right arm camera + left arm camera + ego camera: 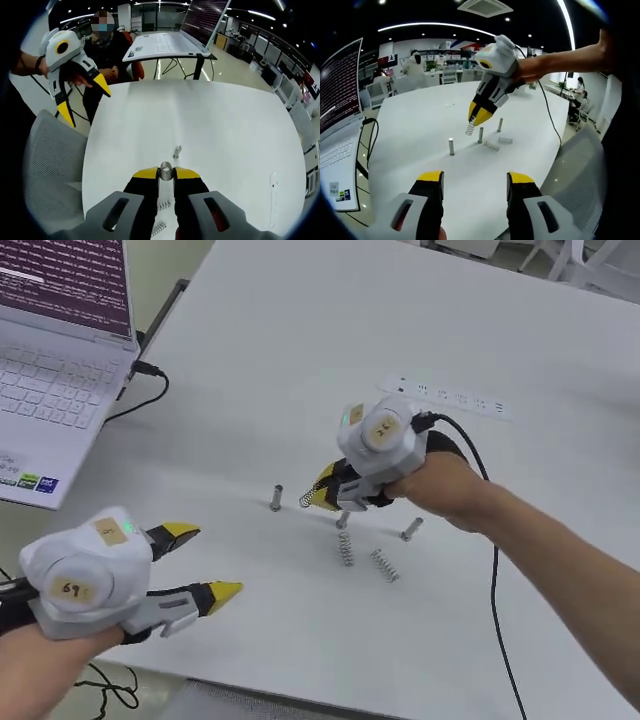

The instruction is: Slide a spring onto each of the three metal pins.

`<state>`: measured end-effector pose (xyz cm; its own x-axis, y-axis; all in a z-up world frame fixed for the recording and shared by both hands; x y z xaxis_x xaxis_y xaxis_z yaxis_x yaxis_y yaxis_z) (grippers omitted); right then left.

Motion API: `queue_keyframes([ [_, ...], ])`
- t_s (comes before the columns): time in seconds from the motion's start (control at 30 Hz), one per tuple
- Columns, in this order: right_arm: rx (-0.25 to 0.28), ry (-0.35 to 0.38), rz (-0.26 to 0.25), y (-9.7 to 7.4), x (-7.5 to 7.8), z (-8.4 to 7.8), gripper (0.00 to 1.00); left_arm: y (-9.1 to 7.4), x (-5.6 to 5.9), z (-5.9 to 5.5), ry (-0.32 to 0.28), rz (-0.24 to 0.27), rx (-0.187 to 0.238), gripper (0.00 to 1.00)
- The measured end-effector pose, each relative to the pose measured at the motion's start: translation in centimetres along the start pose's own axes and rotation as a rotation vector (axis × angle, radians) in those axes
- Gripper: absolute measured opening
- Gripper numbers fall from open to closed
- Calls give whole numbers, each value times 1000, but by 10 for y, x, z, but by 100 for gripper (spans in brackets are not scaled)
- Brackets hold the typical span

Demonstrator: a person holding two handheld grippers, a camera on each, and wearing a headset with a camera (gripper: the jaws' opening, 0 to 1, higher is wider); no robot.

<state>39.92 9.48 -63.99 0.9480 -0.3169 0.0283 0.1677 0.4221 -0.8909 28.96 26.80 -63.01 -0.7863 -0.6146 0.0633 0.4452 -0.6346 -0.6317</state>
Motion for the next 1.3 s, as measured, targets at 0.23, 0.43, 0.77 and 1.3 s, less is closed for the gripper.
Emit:
queue_keyframes([
  [0.23, -14, -1, -19, 10, 7, 8, 8, -2, 1, 2, -2, -1, 6, 50],
  [0.43, -32, 1, -25, 16, 15, 12, 8, -2, 3, 2, -3, -6, 8, 52],
  [0.77, -39, -17, -8, 23, 21, 20, 8, 0, 4, -1, -8, -13, 4, 53],
  [1.3, -54, -27, 11, 36, 22, 26, 8, 1, 5, 1, 4, -24, 3, 55],
])
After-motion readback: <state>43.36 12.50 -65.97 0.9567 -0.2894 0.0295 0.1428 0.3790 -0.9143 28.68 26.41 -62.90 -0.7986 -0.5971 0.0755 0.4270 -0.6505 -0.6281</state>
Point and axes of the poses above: the centre of the closed fingertips' face, and the gripper's own axes: y roughly forward along the fingers, x roughly to its right, z roughly out of its top, the point moved 6 cm from there along -y, roughly backward along the fingers, and after that the axes turned 8 degrees about -x, right-handed, at the moved point
